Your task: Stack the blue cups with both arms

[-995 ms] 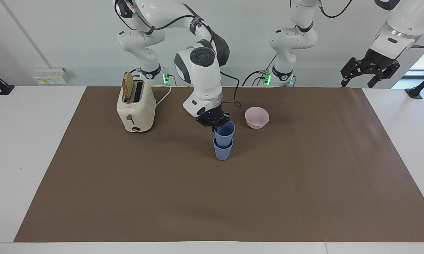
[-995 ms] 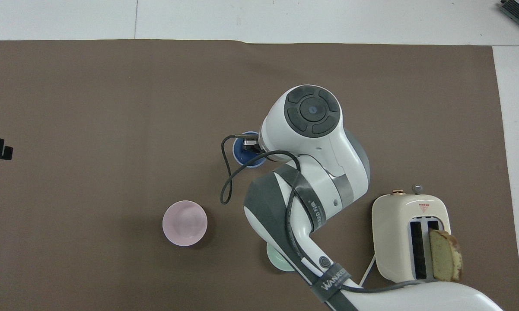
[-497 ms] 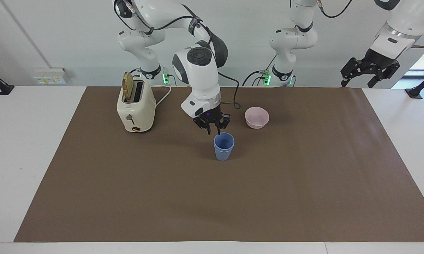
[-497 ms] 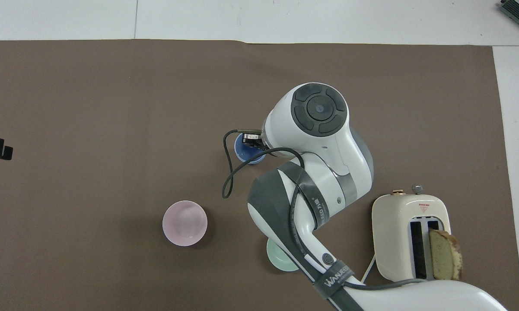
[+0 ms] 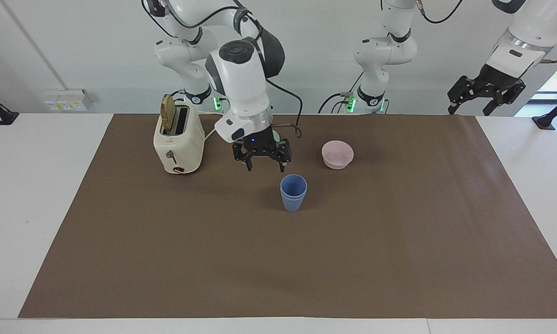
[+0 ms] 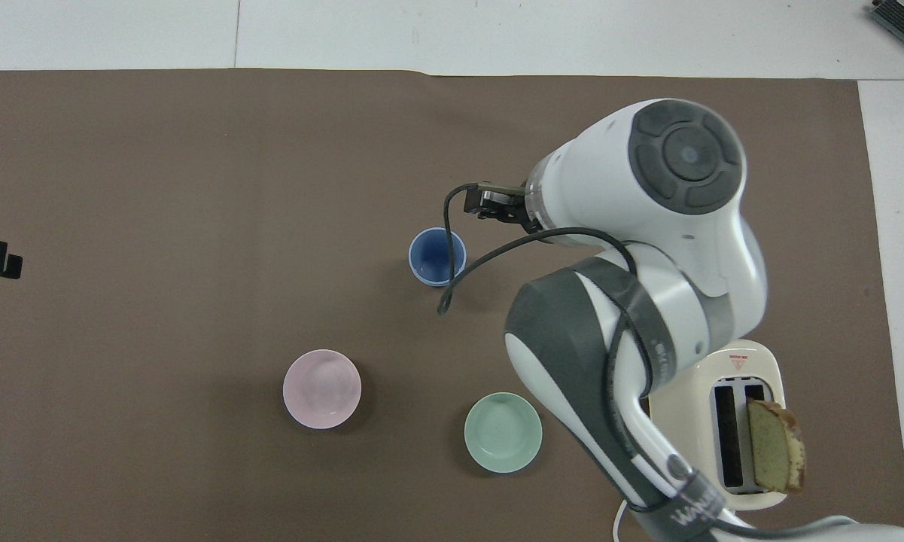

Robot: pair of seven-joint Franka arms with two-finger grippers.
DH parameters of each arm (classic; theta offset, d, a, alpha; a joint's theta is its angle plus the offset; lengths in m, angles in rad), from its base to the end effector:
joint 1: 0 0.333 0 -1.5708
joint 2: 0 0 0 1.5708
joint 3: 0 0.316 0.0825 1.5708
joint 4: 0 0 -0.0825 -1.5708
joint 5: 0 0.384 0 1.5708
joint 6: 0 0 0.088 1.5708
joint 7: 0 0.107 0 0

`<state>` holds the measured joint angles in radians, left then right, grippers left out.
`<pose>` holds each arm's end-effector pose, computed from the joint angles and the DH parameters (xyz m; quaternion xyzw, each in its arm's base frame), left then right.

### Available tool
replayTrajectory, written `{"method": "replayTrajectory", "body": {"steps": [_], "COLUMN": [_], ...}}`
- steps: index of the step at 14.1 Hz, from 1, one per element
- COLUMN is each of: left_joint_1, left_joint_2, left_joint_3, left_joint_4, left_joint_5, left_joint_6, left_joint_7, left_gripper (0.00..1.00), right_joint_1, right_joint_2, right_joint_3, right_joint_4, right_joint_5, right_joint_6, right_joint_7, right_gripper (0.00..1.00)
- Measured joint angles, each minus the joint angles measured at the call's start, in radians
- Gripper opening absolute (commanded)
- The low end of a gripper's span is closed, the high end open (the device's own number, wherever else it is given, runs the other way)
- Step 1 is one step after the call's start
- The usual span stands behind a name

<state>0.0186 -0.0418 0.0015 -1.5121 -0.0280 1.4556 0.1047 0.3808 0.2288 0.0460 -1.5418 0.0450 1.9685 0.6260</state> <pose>0.5294 0.0074 0.6645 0.9989 -0.0438 -0.0065 0.0144 0.5936 0.2699 0.5393 -0.9890 0.1066 -0.0721 0.0727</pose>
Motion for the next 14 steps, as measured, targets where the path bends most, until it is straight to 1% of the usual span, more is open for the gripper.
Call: {"method": "replayTrajectory", "body": {"steps": [3, 5, 7, 9, 14], "left_joint_1": [0.0, 0.0, 0.0, 0.0, 0.0], "left_joint_2": [0.0, 0.0, 0.0, 0.0, 0.0], "left_joint_3": [0.0, 0.0, 0.0, 0.0, 0.0], "left_joint_4": [0.0, 0.0, 0.0, 0.0, 0.0], "left_joint_5": [0.0, 0.0, 0.0, 0.0, 0.0], "left_joint_6": [0.0, 0.0, 0.0, 0.0, 0.0], "left_joint_7": [0.0, 0.0, 0.0, 0.0, 0.0], "left_gripper": [1.0, 1.0, 1.0, 1.0, 1.0], "right_joint_1": [-0.084, -0.143, -0.2, -0.236, -0.255], "right_joint_2": [-0.087, -0.142, -0.183, -0.203, -0.208], "right_joint_3": [-0.001, -0.002, -0.003, -0.004, -0.003], "right_joint_4": [0.001, 0.001, 0.0, 0.0, 0.009], "right_joint_5": [-0.023, -0.027, -0.033, -0.053, -0.096], "right_joint_6": [-0.098, -0.177, -0.225, -0.253, -0.291], "right_joint_7": [-0.033, -0.102, -0.198, -0.27, -0.336], "right_gripper": [1.0, 1.0, 1.0, 1.0, 1.0]}}
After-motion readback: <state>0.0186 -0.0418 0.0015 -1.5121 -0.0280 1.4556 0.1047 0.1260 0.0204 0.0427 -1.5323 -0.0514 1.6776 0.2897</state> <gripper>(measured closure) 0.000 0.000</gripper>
